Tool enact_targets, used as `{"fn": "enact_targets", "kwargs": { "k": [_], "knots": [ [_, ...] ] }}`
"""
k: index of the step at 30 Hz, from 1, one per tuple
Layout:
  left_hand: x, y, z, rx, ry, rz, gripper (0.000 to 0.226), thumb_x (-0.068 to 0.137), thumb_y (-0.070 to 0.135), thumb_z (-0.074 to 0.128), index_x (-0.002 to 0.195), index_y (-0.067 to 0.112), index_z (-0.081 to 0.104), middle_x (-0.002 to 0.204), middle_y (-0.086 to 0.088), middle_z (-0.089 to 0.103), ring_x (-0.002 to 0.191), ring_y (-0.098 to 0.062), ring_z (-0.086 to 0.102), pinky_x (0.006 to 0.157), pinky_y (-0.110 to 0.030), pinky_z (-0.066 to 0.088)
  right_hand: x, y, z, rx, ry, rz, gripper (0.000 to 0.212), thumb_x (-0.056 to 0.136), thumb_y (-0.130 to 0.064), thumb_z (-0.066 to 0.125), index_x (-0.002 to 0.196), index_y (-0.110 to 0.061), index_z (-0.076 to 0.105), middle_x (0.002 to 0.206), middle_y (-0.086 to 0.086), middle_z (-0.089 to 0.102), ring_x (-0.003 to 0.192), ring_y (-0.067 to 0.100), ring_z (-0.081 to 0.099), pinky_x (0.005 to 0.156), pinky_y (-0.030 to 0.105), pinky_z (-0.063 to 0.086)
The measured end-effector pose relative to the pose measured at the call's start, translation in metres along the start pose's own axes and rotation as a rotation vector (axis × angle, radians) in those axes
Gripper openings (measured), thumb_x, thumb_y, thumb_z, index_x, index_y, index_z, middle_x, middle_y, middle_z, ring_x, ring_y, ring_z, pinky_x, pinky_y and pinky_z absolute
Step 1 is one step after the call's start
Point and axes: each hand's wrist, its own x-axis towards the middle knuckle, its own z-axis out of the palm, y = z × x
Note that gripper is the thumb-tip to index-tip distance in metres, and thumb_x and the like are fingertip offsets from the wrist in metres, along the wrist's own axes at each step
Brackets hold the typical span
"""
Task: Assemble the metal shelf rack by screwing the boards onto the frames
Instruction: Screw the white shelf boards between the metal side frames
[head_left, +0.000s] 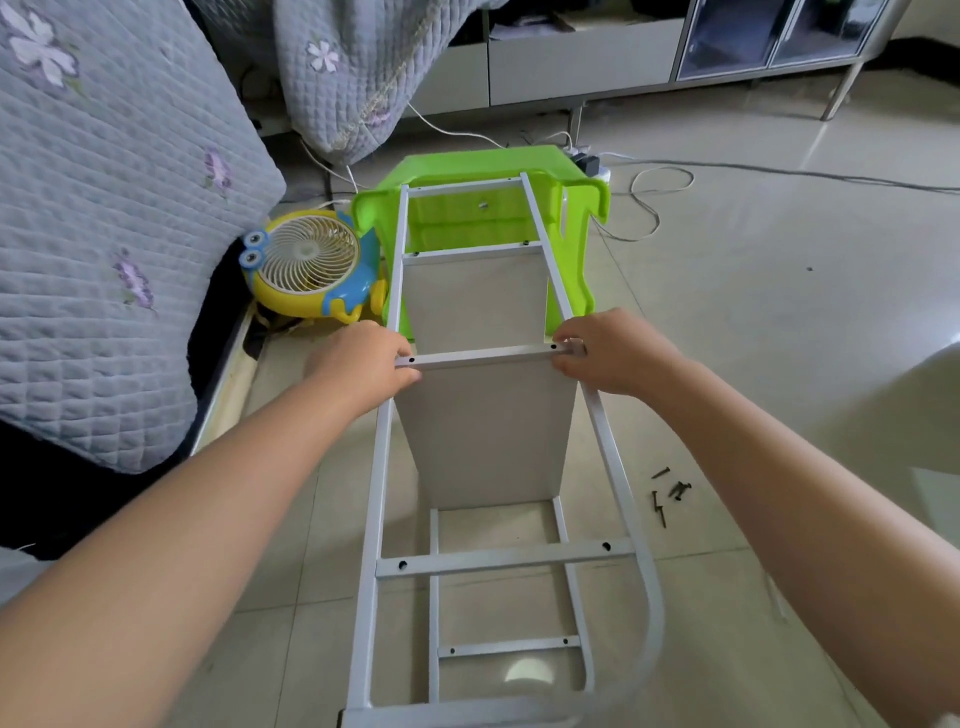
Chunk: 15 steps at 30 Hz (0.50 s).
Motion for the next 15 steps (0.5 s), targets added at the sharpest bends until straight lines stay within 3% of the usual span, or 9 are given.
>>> {"fn": "enact_targets", "kwargs": {
  "k": [2,6,8,11,15],
  "knots": [
    [-0.002,0.003,0.004,0.029,0.058,0.006,0.027,0.088,0.04,0.056,0.106,0.023,0.066,0.115,-0.008,0.055,0.114,-0.027,0.048,0.086,-0.032,0.042,-0.001,0.002,0.0,0.04,0.002,-0.008,0.034,0.092,-0.029,0.049,0.124,-0.019,0.055,0.112,0.009,0.061,0.106,0.028,0.053,0.079,0.029,0.044],
    [-0.007,0.018,0.011,0.12,0.123,0.05,0.035,0.092,0.038,0.049,0.122,0.023,0.058,0.142,-0.004,0.04,0.132,-0.022,0.033,0.102,-0.03,0.029,-0.005,0.011,0.0,0.164,-0.011,-0.041,0.037,0.095,-0.033,0.046,0.129,-0.019,0.051,0.097,0.004,0.064,0.095,0.025,0.054,0.067,0.021,0.036],
    [-0.009,0.026,0.015,0.105,0.148,0.074,0.039,0.092,0.037,0.049,0.126,0.019,0.054,0.144,-0.006,0.039,0.134,-0.022,0.032,0.105,-0.033,0.025,-0.009,0.017,0.001,0.256,-0.013,-0.062,0.036,0.096,-0.031,0.045,0.129,-0.02,0.051,0.1,0.006,0.065,0.096,0.023,0.059,0.069,0.021,0.037],
    [-0.012,0.048,0.02,0.065,0.155,0.136,0.048,0.092,0.036,0.048,0.133,0.012,0.044,0.142,-0.008,0.039,0.135,-0.023,0.03,0.108,-0.036,0.024,-0.016,0.033,0.001,0.408,0.012,-0.049,0.033,0.096,-0.025,0.045,0.128,-0.021,0.052,0.09,0.001,0.061,0.08,0.02,0.064,0.063,0.017,0.041],
    [-0.008,0.088,0.024,-0.03,0.163,0.208,0.052,0.097,0.033,0.038,0.142,0.007,0.03,0.151,-0.011,0.027,0.141,-0.025,0.02,0.114,-0.036,0.017,-0.025,0.085,0.014,0.426,0.049,0.175,0.027,0.093,-0.016,0.046,0.115,-0.008,0.061,0.09,0.011,0.065,0.075,0.022,0.063,0.07,0.027,0.047]
  ]
}}
